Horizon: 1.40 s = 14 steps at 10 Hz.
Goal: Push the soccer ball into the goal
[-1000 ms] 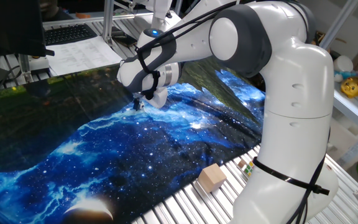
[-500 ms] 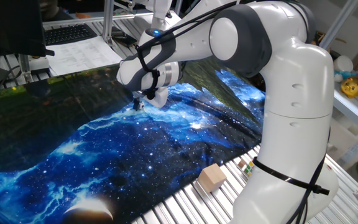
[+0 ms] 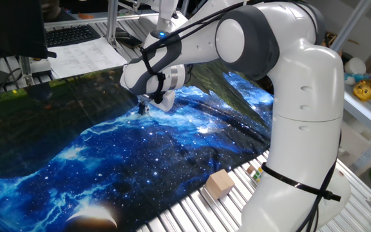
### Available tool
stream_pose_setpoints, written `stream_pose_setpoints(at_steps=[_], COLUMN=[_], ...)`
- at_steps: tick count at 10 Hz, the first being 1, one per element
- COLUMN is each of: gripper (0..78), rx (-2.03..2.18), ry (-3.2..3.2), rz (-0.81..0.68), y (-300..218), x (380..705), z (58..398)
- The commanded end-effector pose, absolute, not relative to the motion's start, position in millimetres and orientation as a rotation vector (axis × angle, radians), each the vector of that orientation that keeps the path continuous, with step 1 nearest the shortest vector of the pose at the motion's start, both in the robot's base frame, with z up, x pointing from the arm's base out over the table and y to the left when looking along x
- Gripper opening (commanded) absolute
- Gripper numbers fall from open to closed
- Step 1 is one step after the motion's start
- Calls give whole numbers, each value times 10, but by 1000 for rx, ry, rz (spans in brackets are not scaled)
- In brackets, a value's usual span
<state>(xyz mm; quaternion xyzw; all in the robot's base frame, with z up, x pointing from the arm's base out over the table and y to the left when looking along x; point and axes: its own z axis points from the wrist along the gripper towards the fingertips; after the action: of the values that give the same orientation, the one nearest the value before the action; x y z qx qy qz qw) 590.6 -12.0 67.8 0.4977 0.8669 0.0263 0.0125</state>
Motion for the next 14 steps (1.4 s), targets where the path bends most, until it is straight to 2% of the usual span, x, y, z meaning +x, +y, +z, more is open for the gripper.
stream_pose_setpoints(at_steps=[1,14], gripper=[0,0], rx=[1564,1664], ry=[2675,2593], rz=[59,37], y=[-154,-361], x=[5949,6147], z=[669,731])
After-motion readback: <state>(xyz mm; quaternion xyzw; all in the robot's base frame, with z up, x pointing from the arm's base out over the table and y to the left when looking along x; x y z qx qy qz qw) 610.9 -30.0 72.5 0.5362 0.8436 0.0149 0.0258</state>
